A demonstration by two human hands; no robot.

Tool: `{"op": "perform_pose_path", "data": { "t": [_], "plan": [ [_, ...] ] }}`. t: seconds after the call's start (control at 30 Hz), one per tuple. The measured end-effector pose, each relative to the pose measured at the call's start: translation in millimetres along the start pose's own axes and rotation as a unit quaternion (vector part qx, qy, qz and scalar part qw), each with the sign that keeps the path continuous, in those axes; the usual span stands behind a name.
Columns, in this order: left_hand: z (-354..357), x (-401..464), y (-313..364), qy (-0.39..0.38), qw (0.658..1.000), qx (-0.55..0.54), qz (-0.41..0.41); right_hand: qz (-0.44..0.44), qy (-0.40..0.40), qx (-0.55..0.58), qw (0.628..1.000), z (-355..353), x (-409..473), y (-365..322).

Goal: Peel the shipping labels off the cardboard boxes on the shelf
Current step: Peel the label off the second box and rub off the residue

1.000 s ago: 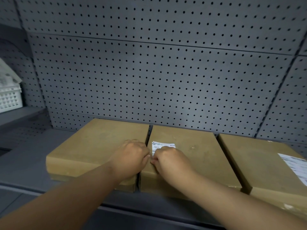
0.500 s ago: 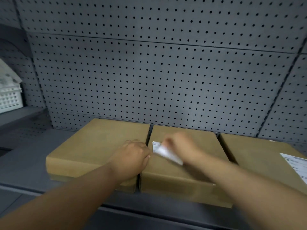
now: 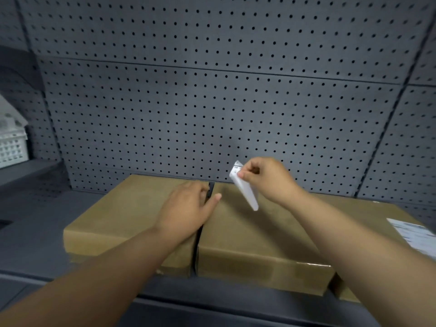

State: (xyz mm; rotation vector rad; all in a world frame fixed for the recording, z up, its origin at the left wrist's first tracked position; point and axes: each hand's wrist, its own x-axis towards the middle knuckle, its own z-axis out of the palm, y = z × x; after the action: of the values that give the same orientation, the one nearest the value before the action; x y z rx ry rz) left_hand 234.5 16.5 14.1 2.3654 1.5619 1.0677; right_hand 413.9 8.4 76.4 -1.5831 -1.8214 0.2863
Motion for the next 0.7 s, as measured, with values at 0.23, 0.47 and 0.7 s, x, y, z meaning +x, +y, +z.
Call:
{"op": "perform_pose_path", "data": {
  "t": [0.23,0.47,0.7],
  "plan": [
    [6,11,20,-0.021,0.959,-0.264,-0.097,-0.022,-0.033,0.196,0.98,18,-13,-11],
    [11,18,32,-0.037,0.841,-0.498,-0.209,-0.018,0.033,0.195,0.98,35,-11,-2],
    [16,26,28,0.053,0.855,-0.467,-0.22,-0.004,0.068,0.174,0.982,45,-13,10]
  ]
}}
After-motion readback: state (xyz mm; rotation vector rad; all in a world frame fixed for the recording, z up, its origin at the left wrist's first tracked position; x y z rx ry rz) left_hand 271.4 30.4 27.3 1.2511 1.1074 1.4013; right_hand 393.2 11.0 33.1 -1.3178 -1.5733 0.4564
